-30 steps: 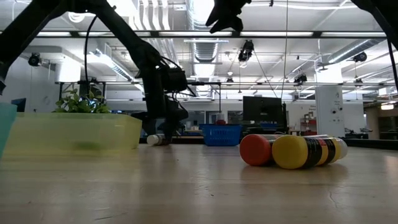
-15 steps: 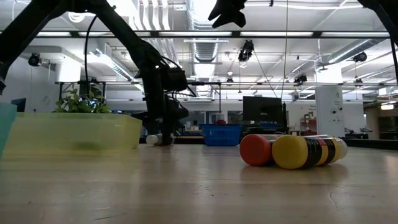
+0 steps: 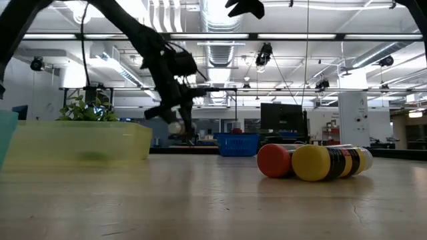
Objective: Pick & Place Paint Supplies
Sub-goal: Put the gray paint bottle into the blue bin
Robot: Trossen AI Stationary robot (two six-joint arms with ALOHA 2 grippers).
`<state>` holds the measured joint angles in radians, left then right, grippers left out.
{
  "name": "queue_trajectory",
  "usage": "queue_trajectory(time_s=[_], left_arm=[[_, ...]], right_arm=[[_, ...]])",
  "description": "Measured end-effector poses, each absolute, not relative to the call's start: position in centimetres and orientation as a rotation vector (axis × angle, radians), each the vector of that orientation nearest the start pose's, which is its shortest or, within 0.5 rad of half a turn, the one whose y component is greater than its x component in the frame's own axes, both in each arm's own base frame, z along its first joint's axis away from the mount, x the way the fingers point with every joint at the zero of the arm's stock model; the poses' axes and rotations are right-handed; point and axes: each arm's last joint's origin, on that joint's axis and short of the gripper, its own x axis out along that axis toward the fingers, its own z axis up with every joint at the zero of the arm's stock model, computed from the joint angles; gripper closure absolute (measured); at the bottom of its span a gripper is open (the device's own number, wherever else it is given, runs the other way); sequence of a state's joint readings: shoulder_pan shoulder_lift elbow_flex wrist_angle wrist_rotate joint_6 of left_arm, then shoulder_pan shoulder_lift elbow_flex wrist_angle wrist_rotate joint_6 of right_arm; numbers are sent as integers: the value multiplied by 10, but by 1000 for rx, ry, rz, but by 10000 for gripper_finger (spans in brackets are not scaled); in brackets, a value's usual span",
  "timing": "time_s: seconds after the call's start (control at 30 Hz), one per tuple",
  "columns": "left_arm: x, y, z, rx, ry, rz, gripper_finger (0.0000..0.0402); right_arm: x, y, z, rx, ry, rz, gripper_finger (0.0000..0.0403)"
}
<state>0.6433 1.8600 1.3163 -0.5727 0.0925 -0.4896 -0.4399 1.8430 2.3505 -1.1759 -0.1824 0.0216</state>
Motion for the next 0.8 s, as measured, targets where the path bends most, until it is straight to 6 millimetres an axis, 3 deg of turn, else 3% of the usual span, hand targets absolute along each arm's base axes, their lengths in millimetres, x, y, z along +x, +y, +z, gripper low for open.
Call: queue_trajectory(time_s=[0.23,0.37,0.53,0.8], left_arm=[[290,221,271,-939,564,631,249],[281,217,304,-999,392,550,249],[281,213,325,-1132,271,397,249],[293,196,338,-1282,241,190,249]], right_arm=[[306,-122,489,95,589,-183,236],[300,-103,494,-69,610,-90,236],[303,-73,487,-388,702,92,236],[317,-28,485,-846,753,79,236]])
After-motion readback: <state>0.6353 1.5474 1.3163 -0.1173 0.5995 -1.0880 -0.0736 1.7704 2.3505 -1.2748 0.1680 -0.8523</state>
